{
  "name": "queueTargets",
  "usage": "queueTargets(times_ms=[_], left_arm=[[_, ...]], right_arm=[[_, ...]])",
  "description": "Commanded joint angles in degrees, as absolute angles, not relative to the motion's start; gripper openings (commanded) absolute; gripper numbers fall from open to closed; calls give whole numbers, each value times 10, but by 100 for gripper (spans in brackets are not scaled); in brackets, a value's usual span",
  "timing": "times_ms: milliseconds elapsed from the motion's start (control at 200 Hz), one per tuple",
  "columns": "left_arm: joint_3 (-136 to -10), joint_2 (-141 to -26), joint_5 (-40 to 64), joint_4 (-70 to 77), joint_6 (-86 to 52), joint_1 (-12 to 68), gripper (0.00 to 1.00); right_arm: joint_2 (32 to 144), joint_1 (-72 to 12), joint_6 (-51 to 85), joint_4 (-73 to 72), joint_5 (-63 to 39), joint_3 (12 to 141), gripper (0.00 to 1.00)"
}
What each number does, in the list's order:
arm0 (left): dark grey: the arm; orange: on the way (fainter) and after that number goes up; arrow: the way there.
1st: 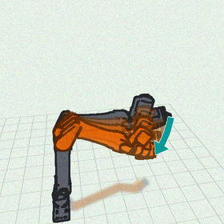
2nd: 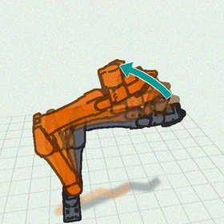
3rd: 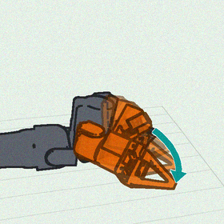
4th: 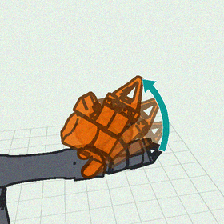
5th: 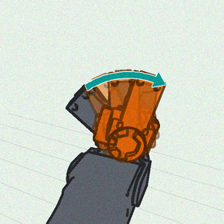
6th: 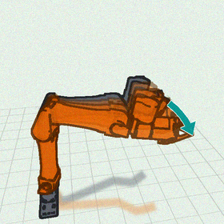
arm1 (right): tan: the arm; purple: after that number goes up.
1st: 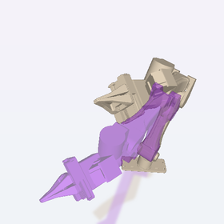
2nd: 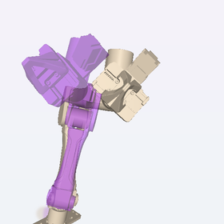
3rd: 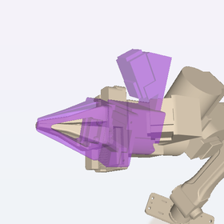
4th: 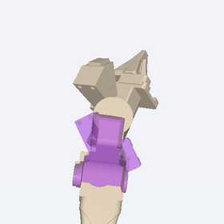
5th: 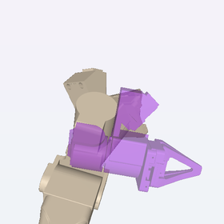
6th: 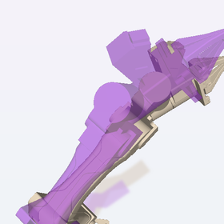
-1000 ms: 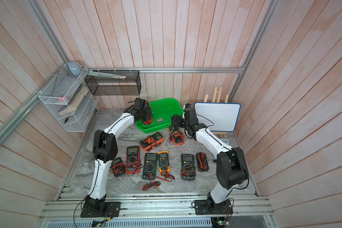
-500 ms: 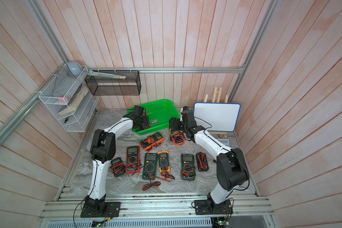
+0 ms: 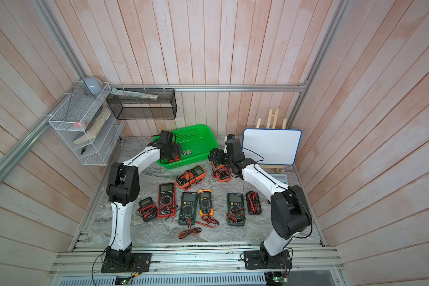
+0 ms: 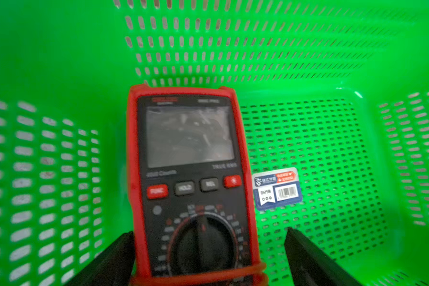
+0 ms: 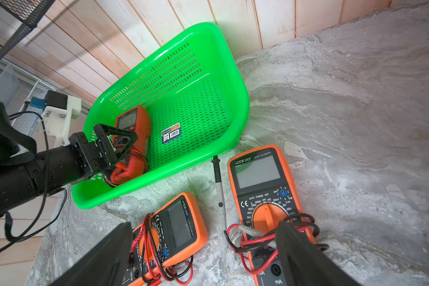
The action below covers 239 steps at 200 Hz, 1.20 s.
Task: Put the multimeter into the basket
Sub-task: Place the multimeter in the basket, then pick up the multimeter from the center of the board.
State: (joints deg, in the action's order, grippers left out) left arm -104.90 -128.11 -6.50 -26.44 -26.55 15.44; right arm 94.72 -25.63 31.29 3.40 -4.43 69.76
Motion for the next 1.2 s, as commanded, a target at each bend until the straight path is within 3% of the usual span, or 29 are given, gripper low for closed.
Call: queueTargets(times_ms=[0,490,925,1190], left_arm=[[-1070,-1245,-79,-242,-259,156,100],[-1074,-1164,-59,-242,-202,189,99],[-836,-979,22,-218,-79,247,100],[-814,-993,43,-300,0,288,100]], right_arm=[[959,-259,309,39,-45,721,96],[944,-258,310,51,-49,719,96],[864,-264,364,60,-43,619,96],[812,-272,383,85,-17,571,96]])
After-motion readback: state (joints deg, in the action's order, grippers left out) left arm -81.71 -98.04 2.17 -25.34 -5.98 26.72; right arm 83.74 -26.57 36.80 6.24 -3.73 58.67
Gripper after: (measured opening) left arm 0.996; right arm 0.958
